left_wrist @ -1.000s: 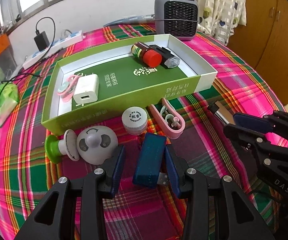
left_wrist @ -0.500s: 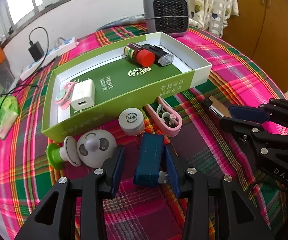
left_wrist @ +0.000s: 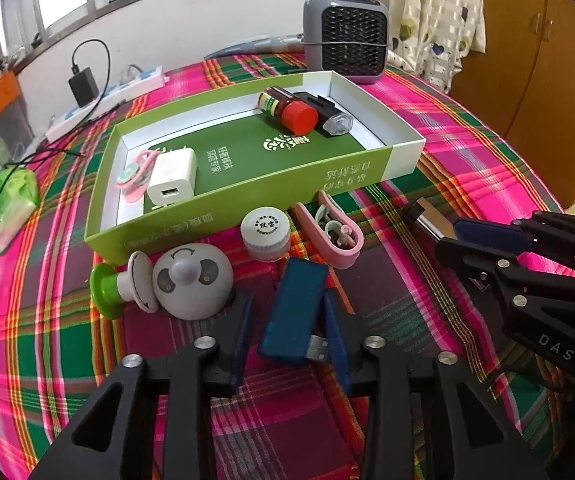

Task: Organize rigid objects
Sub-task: 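Close left gripper on the blue USB stick while right gripper holds the power bank, then carry blue USB stick and power bank into the green box tray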

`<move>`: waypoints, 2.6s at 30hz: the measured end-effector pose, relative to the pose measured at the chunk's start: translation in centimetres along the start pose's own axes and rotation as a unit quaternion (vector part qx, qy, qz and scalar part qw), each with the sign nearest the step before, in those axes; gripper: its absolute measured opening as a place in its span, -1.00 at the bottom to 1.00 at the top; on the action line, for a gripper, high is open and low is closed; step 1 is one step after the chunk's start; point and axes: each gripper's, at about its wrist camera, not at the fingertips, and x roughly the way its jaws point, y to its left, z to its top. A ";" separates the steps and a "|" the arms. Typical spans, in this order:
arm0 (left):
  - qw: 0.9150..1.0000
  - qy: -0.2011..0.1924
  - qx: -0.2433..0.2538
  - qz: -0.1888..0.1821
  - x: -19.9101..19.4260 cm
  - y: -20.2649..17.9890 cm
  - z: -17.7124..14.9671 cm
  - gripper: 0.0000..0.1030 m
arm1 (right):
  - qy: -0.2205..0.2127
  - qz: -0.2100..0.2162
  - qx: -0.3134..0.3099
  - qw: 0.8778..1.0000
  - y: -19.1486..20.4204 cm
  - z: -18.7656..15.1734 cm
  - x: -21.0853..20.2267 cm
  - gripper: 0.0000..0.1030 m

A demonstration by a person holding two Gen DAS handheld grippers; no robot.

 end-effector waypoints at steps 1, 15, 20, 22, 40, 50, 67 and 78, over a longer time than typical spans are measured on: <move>1.000 -0.001 -0.002 0.003 0.0 0.0 0.0 -0.46 | 0.000 0.000 0.000 1.000 0.0 0.0 0.0 -0.52; 1.000 -0.007 -0.026 -0.001 -0.4 0.5 -0.3 -0.54 | -0.001 -0.004 -0.003 1.000 0.1 0.0 -0.1 -0.52; 0.999 -0.008 -0.035 -0.003 -0.6 0.7 -0.6 -0.55 | -0.006 -0.007 -0.003 1.000 0.2 0.0 -0.4 -0.52; 0.999 -0.010 -0.036 -0.002 -0.7 0.7 -0.7 -0.58 | -0.007 -0.008 -0.005 1.000 0.2 0.0 -0.5 -0.52; 0.999 -0.025 -0.047 -0.005 -2.0 1.0 -0.8 -0.60 | -0.018 -0.010 -0.013 1.000 0.8 0.2 -1.4 -0.52; 0.998 -0.040 -0.053 -0.004 -3.2 1.6 0.0 -0.59 | -0.028 -0.008 -0.015 0.999 1.1 0.8 -2.0 -0.52; 0.995 -0.070 -0.073 -0.004 -3.3 3.4 4.3 -0.59 | -0.049 -0.002 -0.026 0.998 1.4 5.0 -1.8 -0.52; 0.995 -0.065 -0.079 -0.015 -0.9 4.5 7.2 -0.59 | -0.035 0.008 -0.036 0.999 1.1 7.8 0.3 -0.52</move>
